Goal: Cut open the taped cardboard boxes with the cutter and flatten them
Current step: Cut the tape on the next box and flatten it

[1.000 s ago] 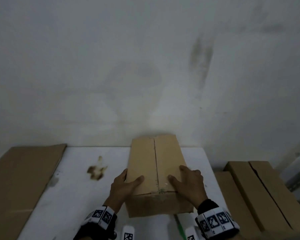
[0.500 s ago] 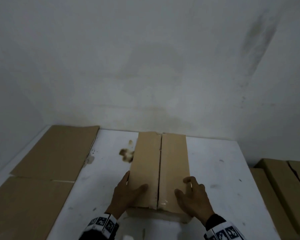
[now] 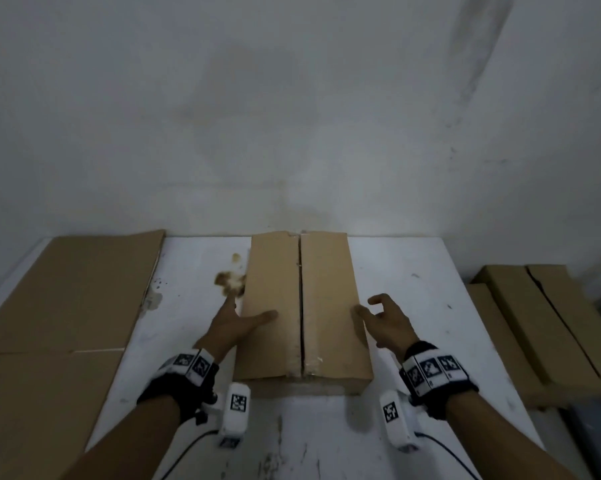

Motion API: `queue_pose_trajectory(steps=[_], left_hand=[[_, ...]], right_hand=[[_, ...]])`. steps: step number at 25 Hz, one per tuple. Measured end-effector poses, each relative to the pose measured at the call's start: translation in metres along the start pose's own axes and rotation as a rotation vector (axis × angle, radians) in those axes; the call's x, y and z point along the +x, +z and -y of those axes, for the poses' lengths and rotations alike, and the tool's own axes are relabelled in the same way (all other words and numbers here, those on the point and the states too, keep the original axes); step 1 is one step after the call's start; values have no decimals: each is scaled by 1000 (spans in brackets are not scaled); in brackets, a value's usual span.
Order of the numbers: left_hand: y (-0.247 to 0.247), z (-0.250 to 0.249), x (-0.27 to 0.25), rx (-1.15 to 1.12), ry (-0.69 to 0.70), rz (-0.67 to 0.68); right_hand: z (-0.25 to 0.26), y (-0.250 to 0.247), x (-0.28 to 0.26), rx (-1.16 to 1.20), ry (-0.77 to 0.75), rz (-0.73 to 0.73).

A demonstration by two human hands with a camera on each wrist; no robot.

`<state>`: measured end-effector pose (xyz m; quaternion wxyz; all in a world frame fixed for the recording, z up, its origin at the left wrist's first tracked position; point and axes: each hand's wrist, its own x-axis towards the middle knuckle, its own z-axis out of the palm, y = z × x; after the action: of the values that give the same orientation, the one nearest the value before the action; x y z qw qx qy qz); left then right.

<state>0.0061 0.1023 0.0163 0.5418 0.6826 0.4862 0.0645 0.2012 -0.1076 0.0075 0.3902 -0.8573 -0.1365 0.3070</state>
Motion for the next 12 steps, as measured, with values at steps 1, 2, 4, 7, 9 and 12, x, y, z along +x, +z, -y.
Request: queue_pose_trajectory(steps=[1, 2, 4, 7, 9, 12], left_hand=[[-3, -4, 7, -30, -42, 18], [-5, -7, 12, -29, -80, 46], [-6, -13, 21, -3, -129, 101], [0, -15, 20, -35, -149, 190], [6, -11, 17, -81, -117, 196], [11, -6, 18, -167, -74, 172]], right_hand=[[4, 0, 7, -5, 26, 27], [8, 1, 14, -17, 49, 62], [12, 3, 26, -66, 75, 115], [14, 10, 41, -122, 122, 147], [12, 15, 44, -61, 179, 207], [9, 14, 34, 33, 185, 280]])
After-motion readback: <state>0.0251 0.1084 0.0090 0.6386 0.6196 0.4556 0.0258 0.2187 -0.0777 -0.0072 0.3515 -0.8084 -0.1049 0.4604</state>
